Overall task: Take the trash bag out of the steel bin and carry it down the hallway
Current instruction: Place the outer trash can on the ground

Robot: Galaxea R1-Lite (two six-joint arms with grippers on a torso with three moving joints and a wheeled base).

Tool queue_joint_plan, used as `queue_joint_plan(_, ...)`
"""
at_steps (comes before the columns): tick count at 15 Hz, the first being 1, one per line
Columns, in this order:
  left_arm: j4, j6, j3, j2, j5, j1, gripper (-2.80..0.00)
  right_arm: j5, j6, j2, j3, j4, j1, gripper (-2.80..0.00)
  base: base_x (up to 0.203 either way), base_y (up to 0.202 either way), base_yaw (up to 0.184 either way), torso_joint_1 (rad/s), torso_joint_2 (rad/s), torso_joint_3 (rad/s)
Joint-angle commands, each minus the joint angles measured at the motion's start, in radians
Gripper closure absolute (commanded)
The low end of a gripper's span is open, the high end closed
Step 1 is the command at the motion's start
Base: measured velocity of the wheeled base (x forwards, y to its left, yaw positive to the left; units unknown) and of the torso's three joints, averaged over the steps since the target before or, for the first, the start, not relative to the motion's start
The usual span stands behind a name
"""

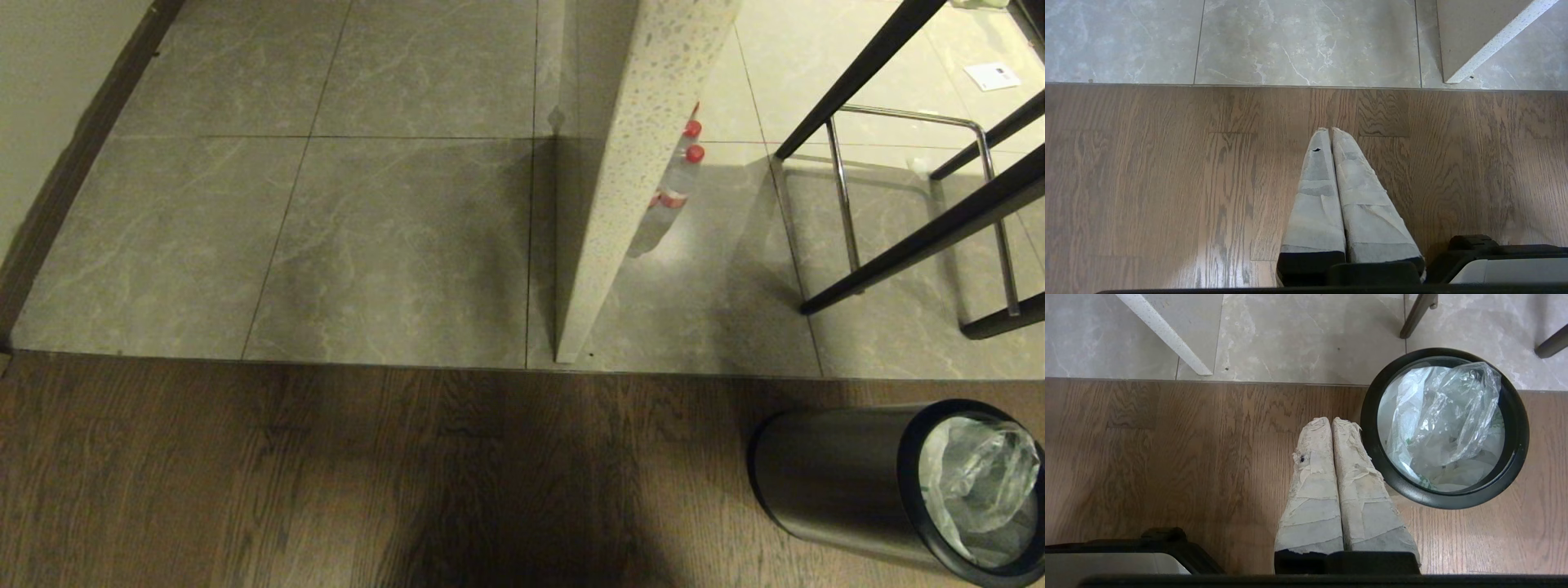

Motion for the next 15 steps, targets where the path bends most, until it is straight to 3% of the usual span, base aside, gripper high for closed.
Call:
queue_joint_plan(1,0.000,0.000,0.002,-0.002,0.001,0.000,0.00,0.001,-0.003,0.000,-0.001,0.010,0.000,0.00,0.000,0.000,0.000,0.000,0.00,0.000)
queue_joint_plan(4,0.000,0.000,0.002,-0.002,0.001,0.000,0.00,-0.004,-0.002,0.009,-0.067,0.048,0.000,0.00,0.000,0.000,0.000,0.000,0.00,0.000)
queue_joint_plan(6,0.000,0.000,0.002,-0.002,0.001,0.000,0.00,-0.010,0.021,0.095,-0.277,0.143,0.000,0.00,0.000,0.000,0.000,0.000,0.00,0.000)
queue_joint_plan(8,0.000,0.000,0.002,-0.002,0.001,0.000,0.00,-0.026,0.098,0.264,-0.557,0.385,0.001,0.00,0.000,0.000,0.000,0.000,0.00,0.000)
queue_joint_plan(10,0.000,0.000,0.002,-0.002,0.001,0.000,0.00,-0.057,0.155,0.413,-0.706,0.635,0.011,0.00,0.000,0.000,0.000,0.000,0.00,0.000)
queue_joint_plan(13,0.000,0.000,0.002,-0.002,0.001,0.000,0.00,-0.290,0.214,0.686,-0.718,0.777,0.039,0.00,0.000,0.000,0.000,0.000,0.00,0.000)
queue_joint_plan(15,0.000,0.000,0.002,-0.002,0.001,0.000,0.00,-0.370,0.275,0.853,-0.703,0.809,0.050,0.00,0.000,0.000,0.000,0.000,0.00,0.000)
